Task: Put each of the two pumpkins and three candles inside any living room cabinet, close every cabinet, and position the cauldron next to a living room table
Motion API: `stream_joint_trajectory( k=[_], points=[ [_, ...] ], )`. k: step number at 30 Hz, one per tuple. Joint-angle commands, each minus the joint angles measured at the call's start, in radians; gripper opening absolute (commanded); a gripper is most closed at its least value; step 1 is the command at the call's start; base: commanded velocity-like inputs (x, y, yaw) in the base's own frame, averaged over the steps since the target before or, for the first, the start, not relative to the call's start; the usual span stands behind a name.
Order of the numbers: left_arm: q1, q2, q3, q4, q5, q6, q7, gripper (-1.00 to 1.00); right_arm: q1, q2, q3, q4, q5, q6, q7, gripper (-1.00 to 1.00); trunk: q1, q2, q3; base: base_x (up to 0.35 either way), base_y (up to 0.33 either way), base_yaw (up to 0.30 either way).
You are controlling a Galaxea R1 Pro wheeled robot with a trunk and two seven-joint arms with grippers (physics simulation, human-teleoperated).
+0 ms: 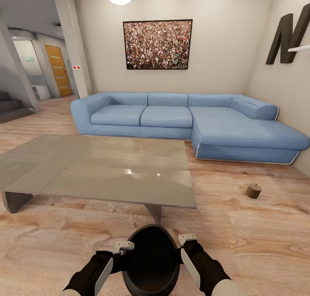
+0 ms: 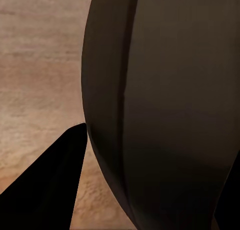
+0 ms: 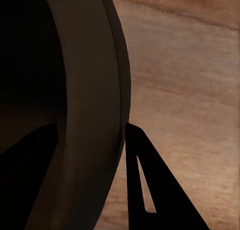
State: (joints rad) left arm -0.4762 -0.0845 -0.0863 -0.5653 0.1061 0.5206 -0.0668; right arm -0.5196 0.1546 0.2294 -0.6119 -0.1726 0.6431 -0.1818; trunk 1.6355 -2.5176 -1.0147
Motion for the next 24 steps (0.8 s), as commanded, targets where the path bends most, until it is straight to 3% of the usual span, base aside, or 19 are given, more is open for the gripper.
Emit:
stream_joint_trajectory(
  k=[1, 4, 16, 24],
  points=[
    [-0.001, -0.009, -0.009, -0.001, 0.023, 0.006, 0.004, -1.00, 0.000, 0.000, 0.011, -0.002, -0.001, 0.004, -0.010, -1.00, 0.000, -0.001, -0.005, 0.000, 0.000, 0.000],
    [-0.001, -0.009, -0.009, -0.001, 0.023, 0.005, 0.004, -1.00, 0.000, 0.000, 0.011, -0.002, -0.001, 0.004, -0.010, -1.00, 0.001, -0.002, -0.016, 0.000, 0.000, 0.000],
    [-0.001, -0.008, -0.009, -0.001, 0.024, 0.006, 0.004, -1.00, 0.000, 0.000, 0.011, -0.002, -0.001, 0.004, -0.010, -1.00, 0.001, -0.002, -0.016, 0.001, 0.000, 0.000],
    [-0.001, -0.008, -0.009, -0.001, 0.024, 0.006, 0.004, -1.00, 0.000, 0.000, 0.011, -0.002, -0.001, 0.004, -0.010, -1.00, 0.001, -0.002, -0.016, 0.112, 0.000, 0.000]
  ],
)
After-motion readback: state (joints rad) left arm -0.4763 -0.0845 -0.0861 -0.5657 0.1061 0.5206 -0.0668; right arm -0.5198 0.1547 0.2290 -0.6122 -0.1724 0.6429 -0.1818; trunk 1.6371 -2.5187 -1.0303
